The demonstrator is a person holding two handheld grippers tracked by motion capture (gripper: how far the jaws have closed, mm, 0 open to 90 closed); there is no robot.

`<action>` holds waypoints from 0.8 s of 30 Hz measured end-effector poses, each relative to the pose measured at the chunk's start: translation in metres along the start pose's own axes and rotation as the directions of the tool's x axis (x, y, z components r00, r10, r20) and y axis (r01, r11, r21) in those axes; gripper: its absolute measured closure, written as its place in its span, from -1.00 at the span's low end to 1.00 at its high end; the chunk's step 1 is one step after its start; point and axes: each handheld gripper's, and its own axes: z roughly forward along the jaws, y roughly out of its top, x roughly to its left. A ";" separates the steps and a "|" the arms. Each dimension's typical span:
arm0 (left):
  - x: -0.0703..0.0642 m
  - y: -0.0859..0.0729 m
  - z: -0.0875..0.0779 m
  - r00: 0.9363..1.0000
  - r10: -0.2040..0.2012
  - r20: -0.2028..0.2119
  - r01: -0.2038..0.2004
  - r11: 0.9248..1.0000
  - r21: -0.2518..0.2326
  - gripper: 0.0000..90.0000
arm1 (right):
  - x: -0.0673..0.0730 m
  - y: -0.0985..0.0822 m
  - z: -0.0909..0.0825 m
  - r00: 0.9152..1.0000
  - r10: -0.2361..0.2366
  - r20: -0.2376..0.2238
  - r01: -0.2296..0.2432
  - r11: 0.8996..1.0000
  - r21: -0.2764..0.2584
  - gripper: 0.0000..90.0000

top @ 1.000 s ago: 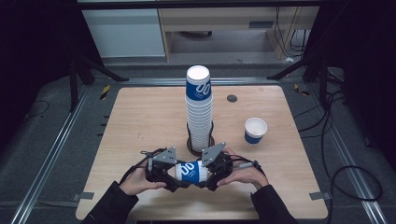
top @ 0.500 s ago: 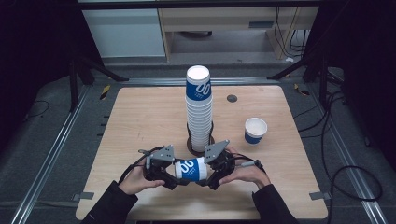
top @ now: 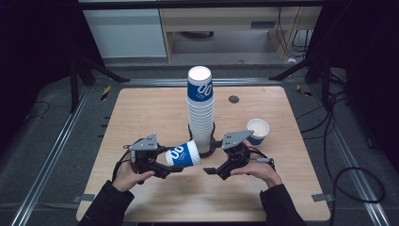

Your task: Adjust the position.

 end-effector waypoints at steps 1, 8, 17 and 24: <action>-0.001 0.000 0.000 1.000 0.001 0.006 -0.001 1.000 -0.008 -0.45 | 0.000 0.000 0.000 1.000 0.005 -0.006 -0.005 1.000 -0.008 -0.87; -0.008 0.001 0.007 0.998 0.010 0.059 -0.010 1.000 -0.009 -0.45 | 0.002 0.002 0.003 0.997 0.023 -0.069 -0.027 0.998 -0.055 -0.87; -0.017 0.001 0.017 0.994 0.034 0.103 -0.035 0.999 0.013 -0.45 | 0.005 0.002 0.009 0.991 0.025 -0.129 -0.033 0.998 -0.060 -0.87; -0.019 0.000 0.021 0.991 0.034 0.131 -0.036 0.999 0.012 -0.45 | 0.008 0.003 0.011 0.984 0.028 -0.179 -0.042 0.997 -0.072 -0.84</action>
